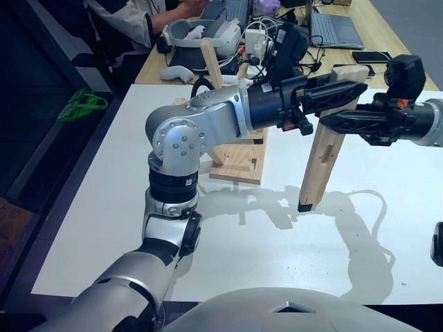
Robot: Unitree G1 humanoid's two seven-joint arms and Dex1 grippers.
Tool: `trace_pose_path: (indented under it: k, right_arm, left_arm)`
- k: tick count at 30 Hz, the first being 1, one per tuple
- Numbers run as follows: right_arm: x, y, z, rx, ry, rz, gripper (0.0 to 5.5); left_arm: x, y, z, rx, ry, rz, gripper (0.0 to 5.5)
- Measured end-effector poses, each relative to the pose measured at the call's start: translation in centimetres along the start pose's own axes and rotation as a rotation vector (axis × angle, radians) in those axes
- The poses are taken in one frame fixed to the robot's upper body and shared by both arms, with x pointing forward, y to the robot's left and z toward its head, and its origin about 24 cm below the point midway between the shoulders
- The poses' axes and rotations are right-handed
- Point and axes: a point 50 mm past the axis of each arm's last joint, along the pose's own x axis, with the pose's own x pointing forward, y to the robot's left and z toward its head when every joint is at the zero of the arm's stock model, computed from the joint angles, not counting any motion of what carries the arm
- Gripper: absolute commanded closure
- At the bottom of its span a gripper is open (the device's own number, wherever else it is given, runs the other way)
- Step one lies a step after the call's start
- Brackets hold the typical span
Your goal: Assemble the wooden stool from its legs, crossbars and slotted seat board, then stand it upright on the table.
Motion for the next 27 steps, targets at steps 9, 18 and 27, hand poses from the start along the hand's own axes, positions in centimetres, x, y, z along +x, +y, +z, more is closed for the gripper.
trace_pose_path:
  k: [9,18,27]
  right_arm:
    - [0.6,0.0,-1.6,0.062,-0.035,0.022,4.5]
    - [-1.8,-3.0,0.0,-0.049,-0.375,-0.427,4.5]
    - [-0.5,-6.1,-3.3,-0.014,-0.644,-0.999,4.5]
  left_arm:
    - [-1.3,2.3,2.0,0.096,-0.091,0.264,2.6]
    - [-4.1,3.7,4.6,0.185,-0.164,0.417,1.49]
    - [-11.8,6.7,7.0,0.245,-0.338,0.86,1.49]
